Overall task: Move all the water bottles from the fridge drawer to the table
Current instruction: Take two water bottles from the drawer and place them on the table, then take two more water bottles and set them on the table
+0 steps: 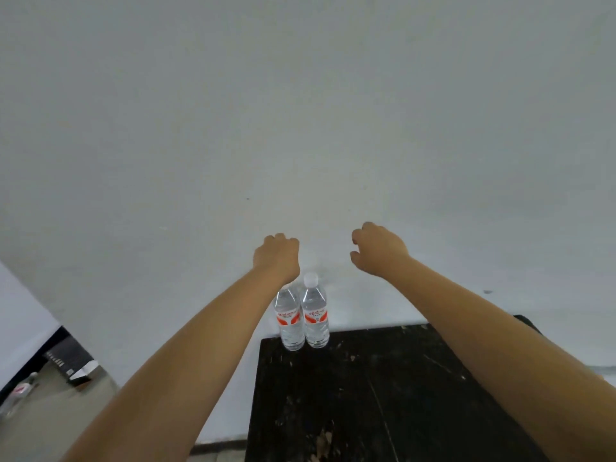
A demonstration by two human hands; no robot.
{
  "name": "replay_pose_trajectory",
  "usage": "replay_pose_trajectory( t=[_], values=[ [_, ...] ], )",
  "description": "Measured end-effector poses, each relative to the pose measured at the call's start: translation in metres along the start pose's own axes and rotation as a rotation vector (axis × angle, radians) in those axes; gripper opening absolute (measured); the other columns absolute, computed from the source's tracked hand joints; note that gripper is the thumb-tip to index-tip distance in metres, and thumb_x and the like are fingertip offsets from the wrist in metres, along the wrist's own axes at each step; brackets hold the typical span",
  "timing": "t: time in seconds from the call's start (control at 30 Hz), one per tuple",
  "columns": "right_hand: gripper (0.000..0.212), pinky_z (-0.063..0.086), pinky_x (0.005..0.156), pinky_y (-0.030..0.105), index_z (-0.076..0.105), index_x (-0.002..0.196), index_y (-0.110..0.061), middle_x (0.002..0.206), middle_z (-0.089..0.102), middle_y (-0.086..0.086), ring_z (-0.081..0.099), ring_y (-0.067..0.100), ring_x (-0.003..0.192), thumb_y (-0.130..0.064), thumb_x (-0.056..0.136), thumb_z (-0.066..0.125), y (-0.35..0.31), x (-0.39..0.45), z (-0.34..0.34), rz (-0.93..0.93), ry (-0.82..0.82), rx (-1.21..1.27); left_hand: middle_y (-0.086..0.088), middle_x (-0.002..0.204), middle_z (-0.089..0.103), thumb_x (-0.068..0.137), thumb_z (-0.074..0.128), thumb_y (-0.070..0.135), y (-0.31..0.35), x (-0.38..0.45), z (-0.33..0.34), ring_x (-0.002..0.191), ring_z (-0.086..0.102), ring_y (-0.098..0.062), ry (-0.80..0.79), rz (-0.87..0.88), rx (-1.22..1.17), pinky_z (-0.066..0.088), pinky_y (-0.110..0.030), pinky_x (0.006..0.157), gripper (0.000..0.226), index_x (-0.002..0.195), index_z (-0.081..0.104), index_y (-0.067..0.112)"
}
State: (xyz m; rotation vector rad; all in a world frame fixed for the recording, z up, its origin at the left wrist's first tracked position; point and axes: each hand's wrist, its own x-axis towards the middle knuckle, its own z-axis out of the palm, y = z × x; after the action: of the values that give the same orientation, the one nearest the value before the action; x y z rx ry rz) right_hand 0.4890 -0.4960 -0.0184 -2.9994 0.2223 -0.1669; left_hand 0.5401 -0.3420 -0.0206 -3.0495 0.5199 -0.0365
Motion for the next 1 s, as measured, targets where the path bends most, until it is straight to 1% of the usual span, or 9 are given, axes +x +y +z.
replay_pose_trajectory(
  t=[0.17,0.27,0.4,0.57,0.6,0.67,0.77,0.9,1.0],
  values=[
    [0.034,0.044,0.092,0.037,0.052,0.124,-0.006,0.127,0.050,0.013,0.051,0.031,0.116,-0.020,0.094,0.046,0.035,-0.087,-0.063,0.096,0.164,0.008,-0.012,0.134,0.048,0.095,0.043,0.010,0.042,-0.061,-0.044,0.126,0.043,-0.030,0.125,0.176,-0.009,0.042,-0.038,0.099,0.036,0.130,0.050,0.011],
    [0.034,0.045,0.092,0.036,0.054,0.124,-0.006,0.128,0.051,0.011,0.053,0.029,0.115,-0.020,0.094,0.046,0.055,-0.163,-0.080,0.172,0.208,-0.012,-0.013,0.134,0.049,0.095,0.043,0.010,0.081,-0.103,-0.053,0.126,0.044,-0.031,0.142,0.348,-0.029,0.041,-0.038,0.100,0.035,0.128,0.053,0.012],
    [0.035,0.045,0.095,0.035,0.054,0.126,-0.007,0.131,0.051,0.010,0.054,0.028,0.116,-0.021,0.094,0.045,0.081,-0.277,-0.095,0.300,0.227,-0.086,-0.012,0.130,0.054,0.096,0.043,0.011,0.160,-0.173,-0.055,0.117,0.053,-0.029,0.151,0.633,-0.043,0.046,-0.034,0.094,0.033,0.128,0.054,0.010],
    [0.034,0.045,0.089,0.034,0.054,0.124,-0.007,0.129,0.051,0.010,0.053,0.029,0.116,-0.021,0.095,0.043,0.136,-0.448,-0.125,0.622,0.197,-0.185,-0.010,0.127,0.057,0.095,0.044,0.010,0.305,-0.285,-0.066,0.112,0.056,-0.028,0.138,0.973,-0.110,0.049,-0.035,0.095,0.032,0.125,0.055,0.010],
    [0.033,0.045,0.087,0.034,0.055,0.121,-0.006,0.126,0.051,0.011,0.053,0.031,0.115,-0.020,0.094,0.043,0.144,-0.465,-0.128,0.679,0.172,-0.224,-0.010,0.127,0.057,0.095,0.043,0.009,0.316,-0.301,-0.067,0.112,0.056,-0.027,0.122,1.017,-0.109,0.049,-0.034,0.093,0.032,0.125,0.055,0.010],
    [0.032,0.046,0.089,0.036,0.056,0.119,-0.005,0.124,0.052,0.013,0.053,0.032,0.115,-0.019,0.093,0.043,0.180,-0.577,-0.152,0.882,0.172,-0.323,-0.011,0.127,0.056,0.095,0.043,0.009,0.400,-0.390,-0.080,0.113,0.056,-0.027,0.115,1.206,-0.124,0.047,-0.033,0.091,0.033,0.126,0.055,0.010],
    [0.033,0.046,0.090,0.035,0.057,0.121,-0.006,0.125,0.053,0.012,0.054,0.030,0.115,-0.019,0.092,0.046,0.196,-0.628,-0.159,1.007,0.202,-0.257,-0.013,0.129,0.053,0.095,0.042,0.010,0.432,-0.426,-0.081,0.118,0.052,-0.031,0.151,1.297,-0.034,0.047,-0.038,0.094,0.033,0.125,0.055,0.009],
    [0.031,0.045,0.085,0.033,0.059,0.117,-0.006,0.124,0.055,0.013,0.055,0.030,0.112,-0.019,0.092,0.047,0.229,-0.764,-0.177,1.234,0.204,-0.261,-0.014,0.132,0.051,0.093,0.045,0.010,0.524,-0.530,-0.082,0.123,0.049,-0.032,0.161,1.484,0.006,0.045,-0.039,0.096,0.035,0.126,0.054,0.010],
    [0.030,0.045,0.090,0.034,0.060,0.116,-0.005,0.123,0.056,0.015,0.054,0.032,0.114,-0.017,0.091,0.048,0.259,-0.859,-0.193,1.355,0.221,-0.249,-0.015,0.127,0.053,0.091,0.044,0.007,0.587,-0.613,-0.088,0.119,0.050,-0.032,0.210,1.578,-0.012,0.046,-0.038,0.093,0.033,0.122,0.055,0.007]
  ],
)
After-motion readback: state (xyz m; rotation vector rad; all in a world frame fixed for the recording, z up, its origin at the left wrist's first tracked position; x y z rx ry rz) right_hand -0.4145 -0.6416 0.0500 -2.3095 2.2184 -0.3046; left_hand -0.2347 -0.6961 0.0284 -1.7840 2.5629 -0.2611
